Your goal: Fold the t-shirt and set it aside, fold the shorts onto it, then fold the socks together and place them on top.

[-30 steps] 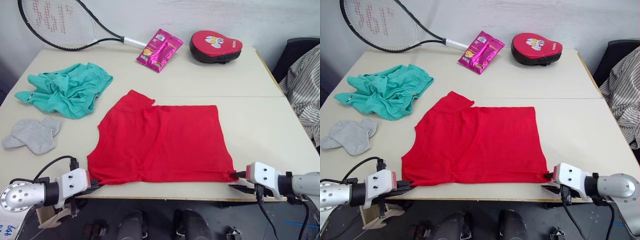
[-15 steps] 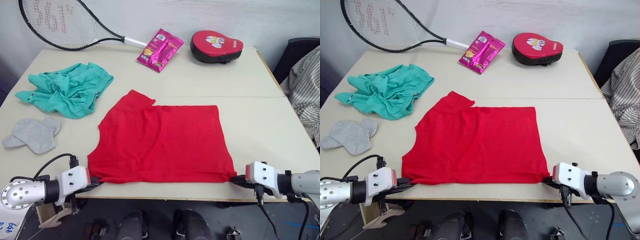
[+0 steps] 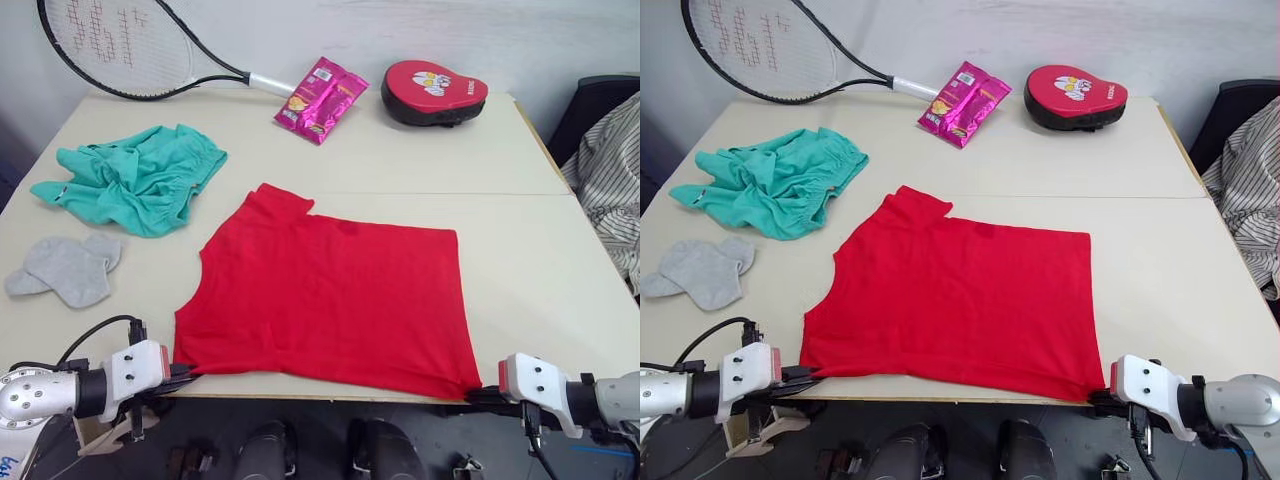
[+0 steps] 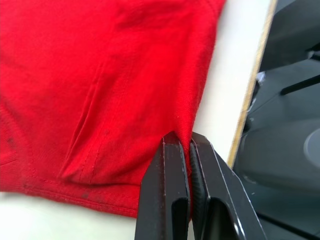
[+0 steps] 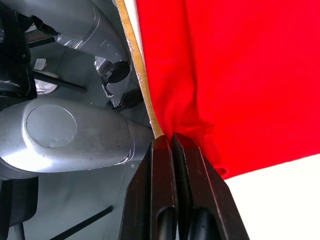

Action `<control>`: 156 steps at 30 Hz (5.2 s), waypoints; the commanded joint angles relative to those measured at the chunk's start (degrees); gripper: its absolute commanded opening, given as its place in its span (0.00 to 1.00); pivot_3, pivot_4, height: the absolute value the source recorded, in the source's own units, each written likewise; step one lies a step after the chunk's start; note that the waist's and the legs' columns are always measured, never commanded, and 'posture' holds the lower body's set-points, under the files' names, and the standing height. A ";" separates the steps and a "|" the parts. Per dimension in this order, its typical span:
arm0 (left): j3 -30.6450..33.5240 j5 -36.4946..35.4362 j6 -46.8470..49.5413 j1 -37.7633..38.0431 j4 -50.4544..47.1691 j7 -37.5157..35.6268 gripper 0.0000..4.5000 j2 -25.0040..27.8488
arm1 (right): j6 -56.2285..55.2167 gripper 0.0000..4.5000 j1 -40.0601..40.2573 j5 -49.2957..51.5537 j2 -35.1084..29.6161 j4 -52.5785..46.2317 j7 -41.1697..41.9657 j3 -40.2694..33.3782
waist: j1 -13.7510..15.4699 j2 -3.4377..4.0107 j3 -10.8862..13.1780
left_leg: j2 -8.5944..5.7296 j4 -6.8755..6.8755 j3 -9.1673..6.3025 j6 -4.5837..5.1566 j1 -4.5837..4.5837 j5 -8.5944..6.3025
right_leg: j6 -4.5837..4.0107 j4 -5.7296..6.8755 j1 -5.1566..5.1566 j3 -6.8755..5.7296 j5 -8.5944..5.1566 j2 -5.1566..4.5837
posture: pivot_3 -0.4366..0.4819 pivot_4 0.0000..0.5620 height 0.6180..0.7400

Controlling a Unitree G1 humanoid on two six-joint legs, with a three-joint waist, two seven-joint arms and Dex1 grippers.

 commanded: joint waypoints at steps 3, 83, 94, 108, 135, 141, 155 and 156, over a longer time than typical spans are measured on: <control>4.29 -1.96 0.05 4.79 -3.28 -0.99 0.00 -0.50 | -1.53 0.01 1.67 0.03 -0.17 0.44 1.00 -2.61 | 0.04 -0.01 0.01 | 0.00 -0.02 0.00 -0.03 -0.01 -0.03 | 0.01 -0.05 0.00 -0.01 -0.01 0.01 | 0.48 0.27 1.00; -17.03 13.82 5.22 -91.69 94.85 20.28 0.01 -18.69 | -6.05 0.00 -91.92 -16.62 22.72 97.37 -3.44 15.82 | -3.02 -0.06 0.99 | -0.76 0.48 0.74 0.55 -0.89 1.36 | 0.72 1.44 -1.16 0.06 0.47 -0.12 | 0.48 0.27 1.00; -11.64 10.26 0.35 -90.94 92.12 14.23 0.01 -14.73 | -13.46 0.00 -90.53 -12.65 20.97 94.11 1.32 10.83 | -3.17 -0.07 0.99 | -0.75 0.47 0.75 0.55 -0.89 1.36 | 0.72 1.44 -1.18 0.04 0.47 -0.10 | 0.48 0.27 1.00; -11.85 7.46 2.84 -75.37 72.15 2.48 0.01 -9.78 | -12.16 0.00 -82.03 -7.17 17.54 85.57 9.34 6.80 | -3.15 -0.06 0.99 | -0.75 0.57 0.73 0.55 -0.89 1.36 | 0.72 1.54 -1.18 0.25 0.47 -0.15 | 0.48 0.27 1.00; -4.01 -6.33 27.15 -49.36 34.20 -0.88 0.71 1.25 | -13.42 0.91 -56.37 -3.26 9.61 55.33 4.74 5.62 | -2.51 -0.07 0.98 | -0.64 0.79 0.68 0.47 -0.75 1.25 | 0.71 1.64 -1.11 0.80 0.47 -0.32 | 0.48 0.27 1.00; 3.95 -13.02 28.67 -38.09 29.03 -9.55 0.99 7.28 | -12.29 1.00 -51.69 -0.60 5.99 47.42 6.37 4.17 | -2.68 -0.06 0.98 | -0.58 0.69 0.70 0.36 -0.68 1.19 | 0.64 1.31 -1.12 0.85 0.43 -0.30 | 0.48 0.27 1.00; 7.21 -17.07 33.50 -32.16 20.90 0.12 0.99 2.88 | -9.07 1.00 -52.47 -1.47 8.65 46.32 1.49 7.45 | -1.46 -0.05 0.97 | -0.61 0.67 0.69 0.35 -0.64 1.04 | 0.59 1.31 -1.11 0.90 0.48 -0.41 | 0.48 0.27 1.00; 5.31 -16.72 35.18 -34.52 21.90 0.86 0.99 3.08 | -8.69 1.00 -54.24 -2.09 9.08 48.00 1.90 8.59 | -1.41 -0.05 0.97 | -0.61 0.67 0.68 0.35 -0.64 1.04 | 0.58 1.32 -1.11 0.90 0.49 -0.41 | 0.48 0.27 1.00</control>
